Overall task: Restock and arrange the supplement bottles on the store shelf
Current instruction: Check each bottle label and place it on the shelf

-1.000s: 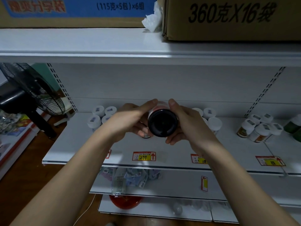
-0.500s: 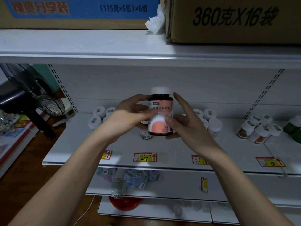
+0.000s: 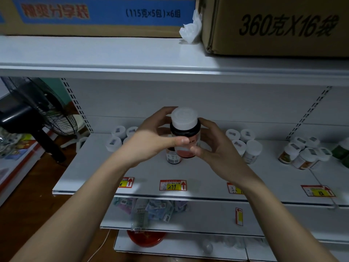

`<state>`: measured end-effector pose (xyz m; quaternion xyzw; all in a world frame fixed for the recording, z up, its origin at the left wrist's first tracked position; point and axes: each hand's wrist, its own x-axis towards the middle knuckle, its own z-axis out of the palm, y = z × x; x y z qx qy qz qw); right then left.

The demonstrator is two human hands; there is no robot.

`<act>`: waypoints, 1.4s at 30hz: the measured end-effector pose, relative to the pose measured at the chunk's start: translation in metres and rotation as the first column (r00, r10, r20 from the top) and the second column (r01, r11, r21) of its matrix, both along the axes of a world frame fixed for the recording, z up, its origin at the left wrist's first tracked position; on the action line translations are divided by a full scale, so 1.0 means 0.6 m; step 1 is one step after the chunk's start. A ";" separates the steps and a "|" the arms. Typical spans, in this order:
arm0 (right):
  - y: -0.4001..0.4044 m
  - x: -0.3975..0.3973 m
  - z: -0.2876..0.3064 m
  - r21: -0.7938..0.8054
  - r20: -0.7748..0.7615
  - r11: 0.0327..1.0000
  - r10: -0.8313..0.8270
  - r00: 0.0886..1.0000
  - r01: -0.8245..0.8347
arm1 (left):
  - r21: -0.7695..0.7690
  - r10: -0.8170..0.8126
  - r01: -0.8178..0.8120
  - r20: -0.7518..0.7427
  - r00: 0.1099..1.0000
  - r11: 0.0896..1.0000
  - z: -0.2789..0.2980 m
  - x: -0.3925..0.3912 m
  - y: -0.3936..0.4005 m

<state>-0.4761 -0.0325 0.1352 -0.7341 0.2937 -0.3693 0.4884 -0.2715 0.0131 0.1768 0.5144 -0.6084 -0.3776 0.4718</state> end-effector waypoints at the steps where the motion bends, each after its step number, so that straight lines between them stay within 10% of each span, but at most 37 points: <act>1: -0.003 0.005 0.000 0.001 0.007 1.000 0.000 1.000 0.000 | -0.009 0.021 -0.021 -0.004 1.000 1.000 0.000 0.000 -0.005; 9: -0.048 0.040 -0.080 0.146 0.041 0.949 -0.289 0.956 0.281 | -0.037 0.269 -0.271 -0.046 0.962 0.962 -0.012 0.030 -0.065; 20: -0.088 0.025 -0.291 -0.265 -0.720 0.948 -0.316 0.617 0.176 | 0.201 0.425 -0.395 -0.138 0.894 0.896 -0.105 0.102 -0.174; 42: -0.085 0.021 -0.306 -0.296 -0.587 0.905 -0.425 0.689 0.306 | 0.414 0.137 -0.053 -0.176 0.975 0.909 -0.224 0.101 -0.193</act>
